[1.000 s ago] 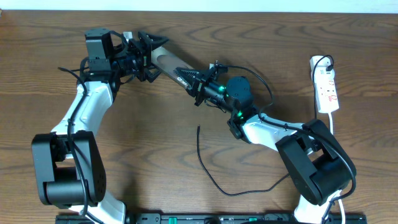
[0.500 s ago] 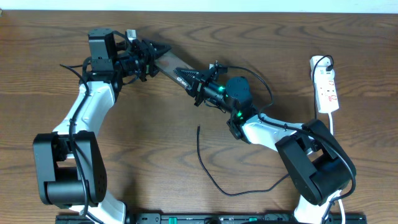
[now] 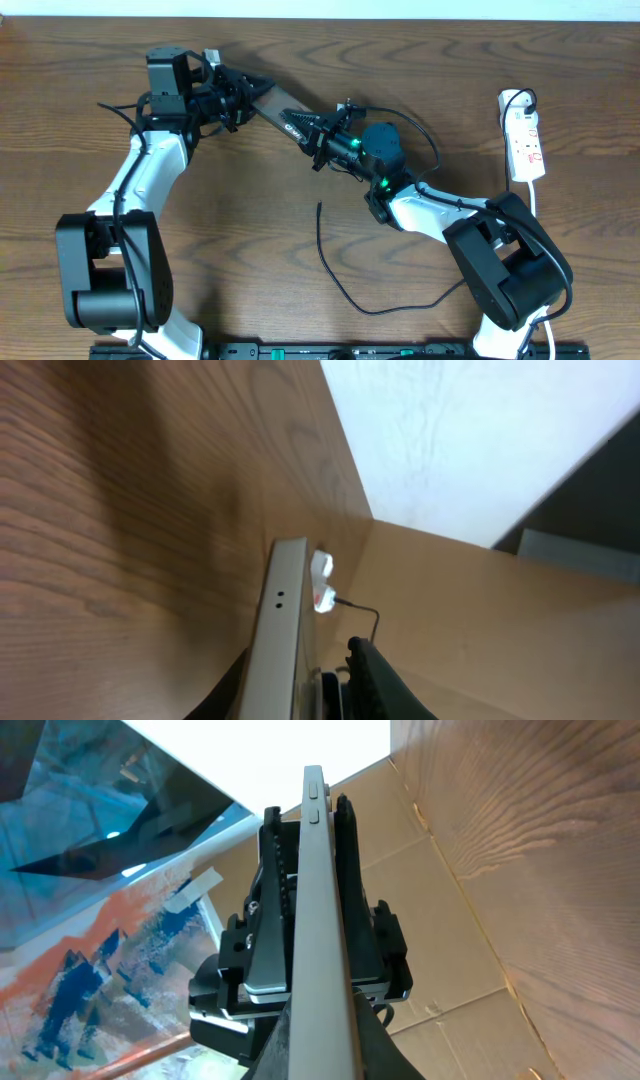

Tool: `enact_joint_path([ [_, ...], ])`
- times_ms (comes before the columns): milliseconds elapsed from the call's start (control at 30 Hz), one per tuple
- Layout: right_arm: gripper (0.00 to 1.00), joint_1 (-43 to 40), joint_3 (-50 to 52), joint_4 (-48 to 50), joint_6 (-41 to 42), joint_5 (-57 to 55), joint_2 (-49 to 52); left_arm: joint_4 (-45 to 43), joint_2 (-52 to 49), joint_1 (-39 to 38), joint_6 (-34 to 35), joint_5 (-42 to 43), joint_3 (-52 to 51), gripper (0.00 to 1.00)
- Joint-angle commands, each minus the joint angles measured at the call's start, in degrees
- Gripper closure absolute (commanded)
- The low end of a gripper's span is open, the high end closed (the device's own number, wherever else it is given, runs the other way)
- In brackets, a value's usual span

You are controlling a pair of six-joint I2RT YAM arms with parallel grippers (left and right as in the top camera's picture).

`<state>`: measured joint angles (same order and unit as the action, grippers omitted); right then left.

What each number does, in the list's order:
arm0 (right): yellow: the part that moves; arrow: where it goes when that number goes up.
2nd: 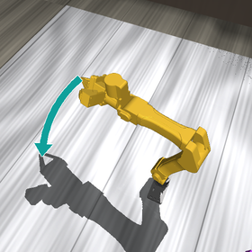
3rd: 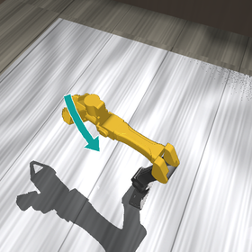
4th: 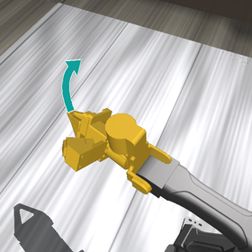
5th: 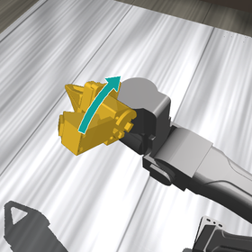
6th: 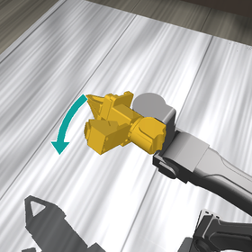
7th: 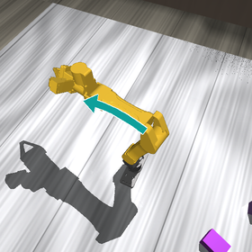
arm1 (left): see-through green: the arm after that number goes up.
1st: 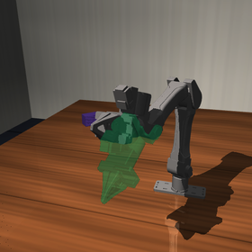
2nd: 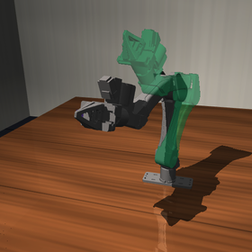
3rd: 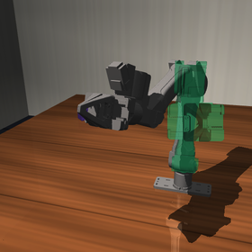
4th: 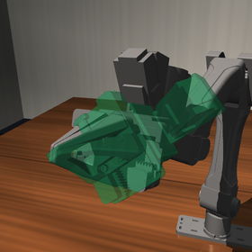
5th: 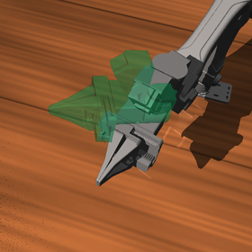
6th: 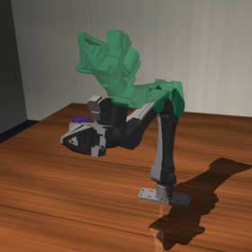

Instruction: Plug charger to phone and switch on socket

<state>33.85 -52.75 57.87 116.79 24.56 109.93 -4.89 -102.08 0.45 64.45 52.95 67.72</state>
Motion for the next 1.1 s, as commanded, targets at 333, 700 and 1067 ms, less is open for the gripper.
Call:
enact_joint_path([
  [333, 0.99, 0.44, -0.48, -0.46, 0.15, -0.48, -0.48, 0.09, 1.36, -2.43, -2.95, -4.15, -0.02, 0.81],
  [700, 0.98, 0.46, -0.48, -0.46, 0.11, -0.48, -0.48, 0.09, 1.36, -2.43, -2.91, -3.93, -0.02, 0.92],
  [1067, 0.98, 0.48, -0.48, -0.46, 0.13, -0.46, -0.48, 0.09, 1.36, -2.43, -2.93, -3.96, -0.02, 0.93],
])
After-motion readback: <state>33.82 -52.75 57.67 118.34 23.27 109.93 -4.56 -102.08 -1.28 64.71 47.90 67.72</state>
